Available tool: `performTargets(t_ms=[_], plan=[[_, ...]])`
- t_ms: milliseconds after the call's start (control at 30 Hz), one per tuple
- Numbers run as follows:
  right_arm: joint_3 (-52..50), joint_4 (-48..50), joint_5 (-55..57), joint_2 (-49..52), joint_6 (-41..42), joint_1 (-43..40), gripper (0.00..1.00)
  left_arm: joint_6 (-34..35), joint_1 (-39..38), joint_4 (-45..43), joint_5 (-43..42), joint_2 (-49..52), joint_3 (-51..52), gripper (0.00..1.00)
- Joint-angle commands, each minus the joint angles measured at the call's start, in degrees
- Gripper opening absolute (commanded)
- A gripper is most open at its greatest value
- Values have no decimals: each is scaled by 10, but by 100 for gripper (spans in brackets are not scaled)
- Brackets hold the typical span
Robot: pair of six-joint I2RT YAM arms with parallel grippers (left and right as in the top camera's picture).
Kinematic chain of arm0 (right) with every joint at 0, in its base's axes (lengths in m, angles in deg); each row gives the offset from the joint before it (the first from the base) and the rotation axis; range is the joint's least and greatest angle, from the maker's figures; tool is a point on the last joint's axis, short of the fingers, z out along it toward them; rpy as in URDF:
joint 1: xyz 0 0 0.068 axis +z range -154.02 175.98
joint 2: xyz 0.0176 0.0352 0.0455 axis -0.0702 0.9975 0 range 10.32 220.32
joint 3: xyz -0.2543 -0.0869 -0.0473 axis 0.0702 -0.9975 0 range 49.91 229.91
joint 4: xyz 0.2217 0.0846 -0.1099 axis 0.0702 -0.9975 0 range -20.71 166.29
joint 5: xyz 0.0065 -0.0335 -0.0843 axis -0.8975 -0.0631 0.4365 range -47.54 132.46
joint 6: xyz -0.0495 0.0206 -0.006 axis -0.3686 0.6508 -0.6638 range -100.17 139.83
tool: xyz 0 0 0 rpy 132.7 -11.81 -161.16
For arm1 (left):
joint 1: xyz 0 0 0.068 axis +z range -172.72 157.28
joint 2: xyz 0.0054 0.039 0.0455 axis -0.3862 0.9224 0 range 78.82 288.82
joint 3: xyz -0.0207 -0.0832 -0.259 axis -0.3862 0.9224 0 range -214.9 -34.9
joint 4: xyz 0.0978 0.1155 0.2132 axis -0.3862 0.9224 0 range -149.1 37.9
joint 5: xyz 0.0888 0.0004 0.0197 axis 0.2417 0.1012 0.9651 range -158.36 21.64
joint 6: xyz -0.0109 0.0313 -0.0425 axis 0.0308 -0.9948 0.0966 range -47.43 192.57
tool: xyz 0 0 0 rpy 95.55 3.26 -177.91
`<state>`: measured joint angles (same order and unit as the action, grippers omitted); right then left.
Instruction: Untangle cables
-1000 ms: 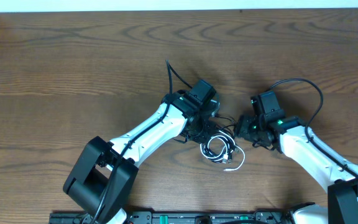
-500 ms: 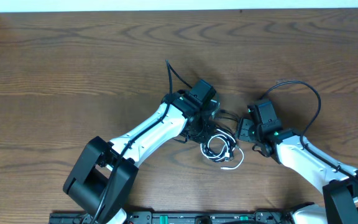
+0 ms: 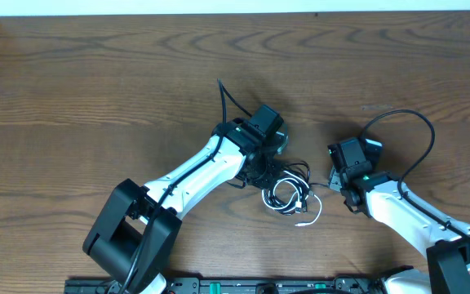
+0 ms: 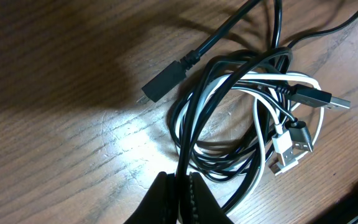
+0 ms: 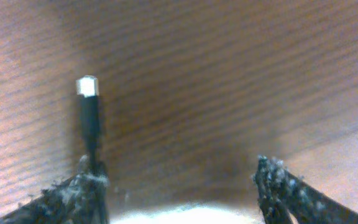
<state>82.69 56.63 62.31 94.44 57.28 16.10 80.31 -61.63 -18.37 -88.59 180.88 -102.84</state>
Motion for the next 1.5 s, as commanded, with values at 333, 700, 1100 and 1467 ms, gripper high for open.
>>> performTargets(t_ms=[333, 700, 1100, 1467], plan=[[-18, 153, -296, 14, -222, -2, 92, 5, -1, 4, 0, -3, 1, 8], [-18, 148, -288, 14, -289, -2, 88, 5, -1, 4, -1, -3, 1, 7], [-20, 101, -287, 14, -346, 14, 85, 4, -1, -9, -52, -2, 1, 8], [-72, 96, -151, 14, -306, 13, 90, 5, -1, 5, -42, -2, 2, 8]])
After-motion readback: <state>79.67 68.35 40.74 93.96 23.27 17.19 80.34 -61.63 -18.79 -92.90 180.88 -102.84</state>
